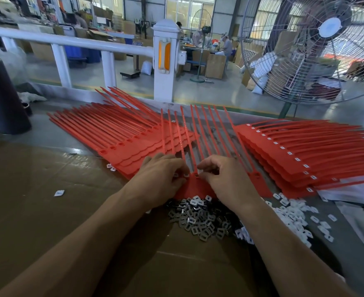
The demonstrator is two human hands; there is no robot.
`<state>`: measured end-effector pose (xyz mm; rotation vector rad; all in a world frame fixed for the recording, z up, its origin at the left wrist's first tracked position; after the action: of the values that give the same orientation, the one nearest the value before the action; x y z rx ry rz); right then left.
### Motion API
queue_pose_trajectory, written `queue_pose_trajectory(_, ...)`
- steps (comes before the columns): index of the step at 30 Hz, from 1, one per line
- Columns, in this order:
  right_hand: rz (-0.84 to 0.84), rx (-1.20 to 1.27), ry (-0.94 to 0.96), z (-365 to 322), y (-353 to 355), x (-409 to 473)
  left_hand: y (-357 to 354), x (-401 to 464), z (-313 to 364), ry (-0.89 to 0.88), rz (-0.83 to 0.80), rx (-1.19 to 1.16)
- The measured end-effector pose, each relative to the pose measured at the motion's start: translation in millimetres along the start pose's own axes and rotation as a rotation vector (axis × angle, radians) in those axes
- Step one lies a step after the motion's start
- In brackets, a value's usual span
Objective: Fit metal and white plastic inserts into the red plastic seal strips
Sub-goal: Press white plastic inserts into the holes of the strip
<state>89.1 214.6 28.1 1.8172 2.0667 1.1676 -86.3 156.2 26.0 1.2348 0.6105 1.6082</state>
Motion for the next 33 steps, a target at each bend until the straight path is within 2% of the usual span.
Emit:
queue_pose_trajectory(15,-0.062,-0.040,-0.011,-0.5,-3.6,-0.3,-3.0,1.3,-1.8,0.018,0.008,-0.008)
queue_pose_trajectory(20,-0.034,-0.164,0.112,-2.8,6.5,-8.9,-2.6,0.8,-1.8,0.021,0.011,-0.012)
queue_pose_trajectory(33,-0.171,-0.536,0.272,-20.8,1.8,-18.8,0.7,1.2,0.6,0.037,-0.031,-0.011)
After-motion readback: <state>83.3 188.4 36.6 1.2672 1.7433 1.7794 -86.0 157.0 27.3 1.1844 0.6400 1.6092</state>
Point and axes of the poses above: each hand's wrist, its own x-axis towards the middle knuckle, its own y-axis out of the back of the hand, z = x × y, the point moved 3 cm from there along x, towards the middle knuckle, and after that the axes turned 10 degrees about z, right-handed, at the moved point
